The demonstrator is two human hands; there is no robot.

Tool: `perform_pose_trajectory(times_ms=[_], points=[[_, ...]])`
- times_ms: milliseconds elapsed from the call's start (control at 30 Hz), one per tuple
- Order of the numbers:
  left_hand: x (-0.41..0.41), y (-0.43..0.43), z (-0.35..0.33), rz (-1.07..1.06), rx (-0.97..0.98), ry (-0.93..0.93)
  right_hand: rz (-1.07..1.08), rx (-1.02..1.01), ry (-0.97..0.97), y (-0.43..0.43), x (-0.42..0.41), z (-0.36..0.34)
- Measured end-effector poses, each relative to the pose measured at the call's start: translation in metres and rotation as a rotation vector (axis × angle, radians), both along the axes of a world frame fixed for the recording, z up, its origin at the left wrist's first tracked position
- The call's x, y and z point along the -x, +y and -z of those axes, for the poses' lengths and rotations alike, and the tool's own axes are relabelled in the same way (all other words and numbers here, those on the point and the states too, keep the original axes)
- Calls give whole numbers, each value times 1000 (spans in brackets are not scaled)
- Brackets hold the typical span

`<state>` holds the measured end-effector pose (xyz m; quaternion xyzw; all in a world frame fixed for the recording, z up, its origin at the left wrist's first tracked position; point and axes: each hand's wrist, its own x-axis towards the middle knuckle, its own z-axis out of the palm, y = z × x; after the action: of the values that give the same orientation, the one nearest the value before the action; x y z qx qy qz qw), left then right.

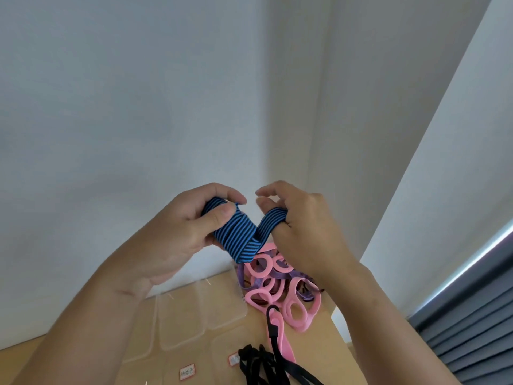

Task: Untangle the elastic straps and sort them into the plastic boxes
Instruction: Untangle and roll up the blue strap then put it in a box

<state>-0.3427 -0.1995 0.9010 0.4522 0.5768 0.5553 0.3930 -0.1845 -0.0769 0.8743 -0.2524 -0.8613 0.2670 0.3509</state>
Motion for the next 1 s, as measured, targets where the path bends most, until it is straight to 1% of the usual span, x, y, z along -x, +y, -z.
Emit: perform_pose_trajectory(times_ms=[67, 167, 267, 467, 567, 667, 700, 733, 767, 800, 867, 933, 967, 1000], points=[[2, 0, 2, 24, 60, 120, 33, -47, 30, 2, -2, -3], [-2, 1, 5, 88, 105, 193, 109, -118, 55, 4, -5, -5], [-6, 4, 8, 151, 135, 263, 146, -246, 96, 4, -5, -6], [-18, 12, 12, 321, 193, 233, 124, -472, 170, 9, -5, 1], [-22, 15, 16, 307, 173, 168, 139, -518, 241, 9, -4, 1], [-25, 17, 20, 271, 138, 135, 202, -510, 336, 5, -6, -2], [-26, 18, 21, 245, 116, 133, 233, -473, 347, 3, -6, -3], [-26, 18, 22, 208, 92, 152, 265, -388, 339, 0, -6, -4], [-25, 19, 23, 160, 69, 198, 297, -244, 310, -2, -5, -6], [-25, 19, 23, 110, 47, 262, 312, -55, 262, -2, -4, -6], [-26, 20, 25, 48, 16, 357, 269, 386, 198, 3, -3, -9], [-30, 19, 27, 39, -4, 393, 166, 783, 257, 10, -3, -12], [-32, 19, 30, 37, -5, 408, 122, 921, 293, 12, -3, -12], [-34, 19, 32, 35, 3, 413, 95, 1006, 311, 13, -3, -11]])
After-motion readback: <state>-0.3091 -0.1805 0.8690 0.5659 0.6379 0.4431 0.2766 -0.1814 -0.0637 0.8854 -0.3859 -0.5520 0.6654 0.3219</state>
